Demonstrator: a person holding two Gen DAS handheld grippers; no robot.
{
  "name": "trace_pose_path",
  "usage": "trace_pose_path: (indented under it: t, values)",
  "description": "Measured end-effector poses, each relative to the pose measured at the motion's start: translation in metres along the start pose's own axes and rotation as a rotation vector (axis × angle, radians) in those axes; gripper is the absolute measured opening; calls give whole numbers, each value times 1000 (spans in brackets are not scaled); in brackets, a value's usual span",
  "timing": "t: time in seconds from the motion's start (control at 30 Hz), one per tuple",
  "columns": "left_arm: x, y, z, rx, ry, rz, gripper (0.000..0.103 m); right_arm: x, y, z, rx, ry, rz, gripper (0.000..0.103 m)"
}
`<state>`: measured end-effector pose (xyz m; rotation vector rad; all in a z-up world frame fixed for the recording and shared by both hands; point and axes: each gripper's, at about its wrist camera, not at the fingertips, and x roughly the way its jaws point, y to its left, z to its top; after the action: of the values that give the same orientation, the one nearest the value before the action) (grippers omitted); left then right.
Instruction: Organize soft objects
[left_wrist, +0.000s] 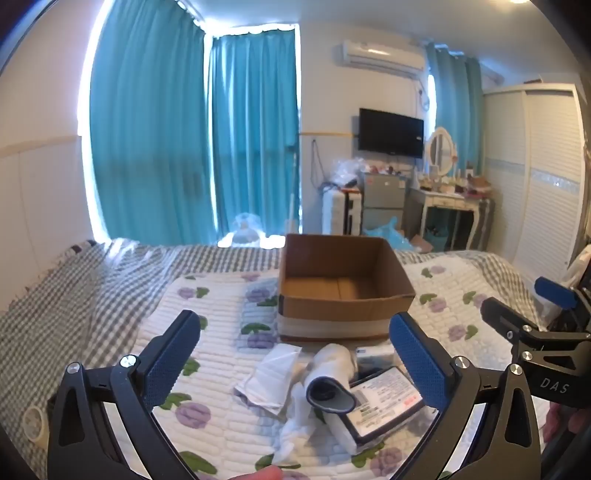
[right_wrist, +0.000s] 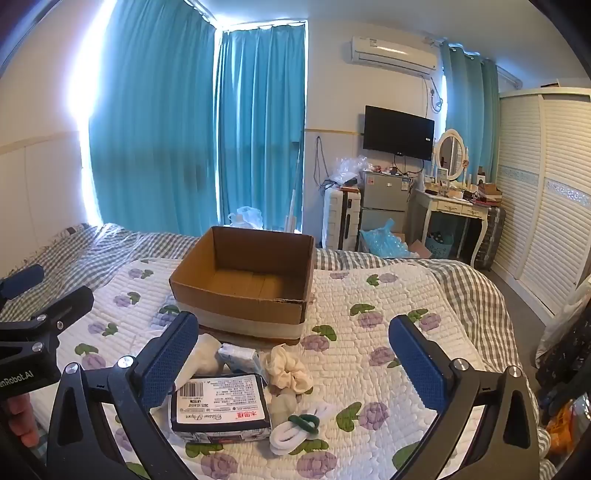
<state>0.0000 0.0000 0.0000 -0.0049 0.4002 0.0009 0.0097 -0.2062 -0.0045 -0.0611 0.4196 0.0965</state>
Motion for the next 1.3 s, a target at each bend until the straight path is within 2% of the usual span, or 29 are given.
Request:
trace_pose_path:
  t: [1.3]
  values:
    - [-2, -4, 1, -13, -1, -3, 103, 5, 6, -6, -20, 29, 5, 103]
